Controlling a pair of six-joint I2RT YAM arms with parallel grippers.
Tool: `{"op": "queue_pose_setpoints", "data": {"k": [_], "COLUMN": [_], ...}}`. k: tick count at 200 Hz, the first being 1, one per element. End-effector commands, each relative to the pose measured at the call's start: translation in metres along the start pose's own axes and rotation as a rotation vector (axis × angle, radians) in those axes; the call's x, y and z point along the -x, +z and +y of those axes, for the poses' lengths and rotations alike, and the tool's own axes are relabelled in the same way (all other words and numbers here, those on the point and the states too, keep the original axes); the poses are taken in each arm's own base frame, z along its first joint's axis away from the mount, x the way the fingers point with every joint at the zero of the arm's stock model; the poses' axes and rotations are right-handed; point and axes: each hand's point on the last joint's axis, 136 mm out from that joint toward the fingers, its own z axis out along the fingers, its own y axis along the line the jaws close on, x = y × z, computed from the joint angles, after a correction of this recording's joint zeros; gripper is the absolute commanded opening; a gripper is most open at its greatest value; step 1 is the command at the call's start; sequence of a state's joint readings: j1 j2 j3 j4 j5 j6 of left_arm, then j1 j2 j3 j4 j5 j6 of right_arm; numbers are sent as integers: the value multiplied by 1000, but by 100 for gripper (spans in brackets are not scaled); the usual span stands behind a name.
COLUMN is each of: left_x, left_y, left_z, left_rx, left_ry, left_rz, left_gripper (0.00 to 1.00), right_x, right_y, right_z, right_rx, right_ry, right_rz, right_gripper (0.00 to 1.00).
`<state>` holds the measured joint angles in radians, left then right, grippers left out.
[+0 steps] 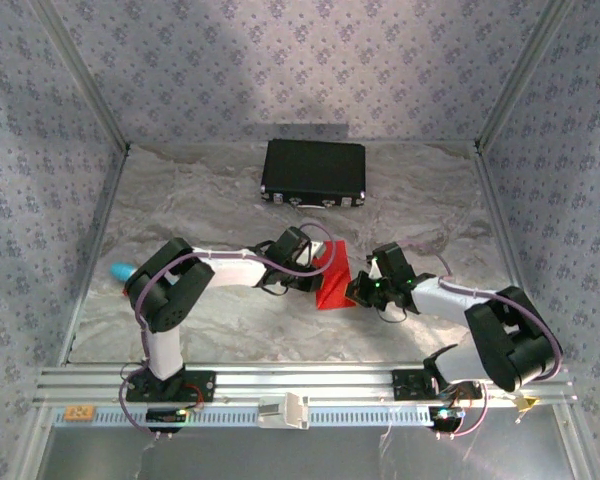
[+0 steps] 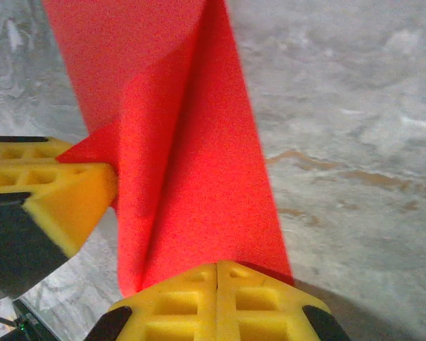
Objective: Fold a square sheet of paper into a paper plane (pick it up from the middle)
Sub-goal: Fold the triangle a second time at the center of the table.
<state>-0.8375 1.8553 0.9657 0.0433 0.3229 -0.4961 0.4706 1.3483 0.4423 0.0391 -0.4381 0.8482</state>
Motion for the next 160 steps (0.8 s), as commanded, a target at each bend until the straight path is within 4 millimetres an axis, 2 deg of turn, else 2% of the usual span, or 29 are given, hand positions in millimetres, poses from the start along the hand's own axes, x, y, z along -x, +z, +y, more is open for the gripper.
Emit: {"op": "queue_pose_setpoints", "data": {"k": [1,27,57,70,160], "left_x": [-6,-2,4,7,12], "left_y": [1,1,-3,-5,-9], "left_z": [4,0,-3,-4,-6], "left_rx": [2,-13,-21,-20,-22], "left_ry": [-16,-14,-4,3,5], "left_rz": [14,7,-17,-36,-75], "left_gripper": [0,0,0,0,0], "right_x": [9,6,-3,-4,-5], "right_y": [-4,4,11,10,9], "right_z": [27,21,-9,-16,-18], "right_rx": [78,59,-57,-76,-73], "right_ry": [-39,-25,25,42,46], "right_rz": [-22,-1,26,26,26], "right_gripper": [5,4,0,0,0]}}
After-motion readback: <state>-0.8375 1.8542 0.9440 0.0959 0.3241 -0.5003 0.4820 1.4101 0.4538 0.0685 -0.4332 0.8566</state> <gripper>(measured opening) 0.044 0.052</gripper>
